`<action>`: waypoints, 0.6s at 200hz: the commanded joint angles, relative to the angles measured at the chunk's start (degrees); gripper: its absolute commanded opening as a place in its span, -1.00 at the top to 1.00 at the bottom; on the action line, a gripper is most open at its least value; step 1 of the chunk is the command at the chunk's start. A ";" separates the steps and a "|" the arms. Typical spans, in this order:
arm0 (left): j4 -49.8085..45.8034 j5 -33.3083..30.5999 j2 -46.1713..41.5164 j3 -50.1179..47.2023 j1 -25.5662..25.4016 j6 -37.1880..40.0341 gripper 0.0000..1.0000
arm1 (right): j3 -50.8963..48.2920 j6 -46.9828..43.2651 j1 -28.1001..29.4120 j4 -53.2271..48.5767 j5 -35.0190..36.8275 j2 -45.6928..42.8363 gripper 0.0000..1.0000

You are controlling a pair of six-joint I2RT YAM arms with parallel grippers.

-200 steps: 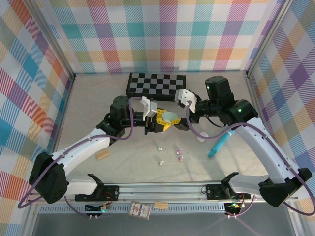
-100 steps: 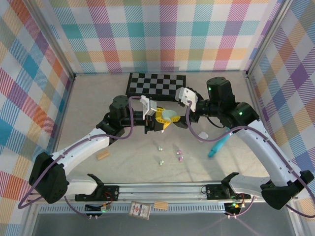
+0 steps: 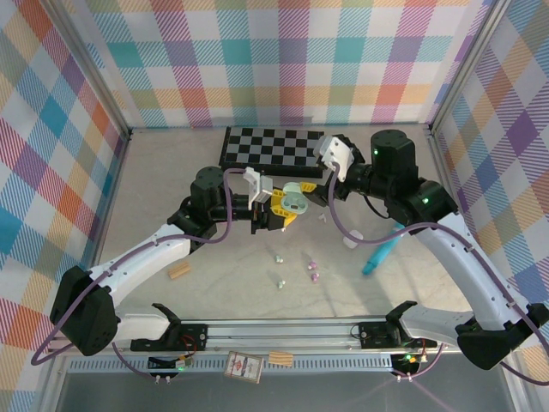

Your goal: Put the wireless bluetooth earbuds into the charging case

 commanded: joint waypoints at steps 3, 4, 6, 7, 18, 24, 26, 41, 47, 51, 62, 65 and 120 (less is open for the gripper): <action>2.29 2.12 -2.10 0.21 -0.40 0.82 0.33 | 0.13 0.59 -0.28 -0.03 -3.07 -0.43 -0.86; 2.30 2.07 -2.11 0.23 -0.40 0.82 0.33 | 0.13 0.54 -0.28 -0.12 -3.47 -0.46 -0.86; 2.32 2.04 -2.00 0.15 -0.40 0.76 0.33 | 0.16 0.39 -0.28 -0.29 -4.31 -0.42 -0.87; 2.40 1.99 -2.01 0.12 -0.40 0.75 0.33 | 0.14 0.30 -0.28 -0.37 -4.70 -0.50 -0.86; 2.91 1.82 -1.71 0.09 -0.29 0.41 0.33 | 0.14 0.04 -0.28 -1.23 -8.91 -1.07 -0.88; 3.44 1.70 -1.45 -0.11 -0.23 -0.02 0.33 | 0.13 0.36 -0.28 -1.26 -10.51 -1.35 -0.88; 3.76 1.68 -1.40 -0.18 -0.16 -0.20 0.33 | 0.07 0.45 -0.25 -1.32 -11.06 -1.43 -0.88; 5.85 1.91 -0.72 -0.51 0.12 -1.88 0.33 | -0.11 1.22 -0.27 -1.16 -13.59 -2.14 -0.89; 6.64 2.12 -0.41 -0.52 0.23 -2.59 0.33 | -0.20 1.59 -0.28 -0.97 -13.85 -2.46 -0.89; 7.12 2.20 -0.30 -0.51 0.30 -2.99 0.34 | -0.22 1.77 -0.28 -0.91 -13.94 -2.64 -0.89; 8.41 2.31 -0.11 -0.69 0.39 -3.81 0.34 | -0.52 2.30 -0.28 -0.55 -13.99 -3.19 -0.91; 8.58 2.26 -0.08 -0.79 0.39 -3.93 0.34 | -0.67 2.56 -0.28 -0.35 -14.05 -3.34 -0.91; 10.75 0.08 -0.26 -2.24 1.69 -4.68 0.34 | -4.02 11.96 -1.51 4.23 -12.42 -5.24 -0.93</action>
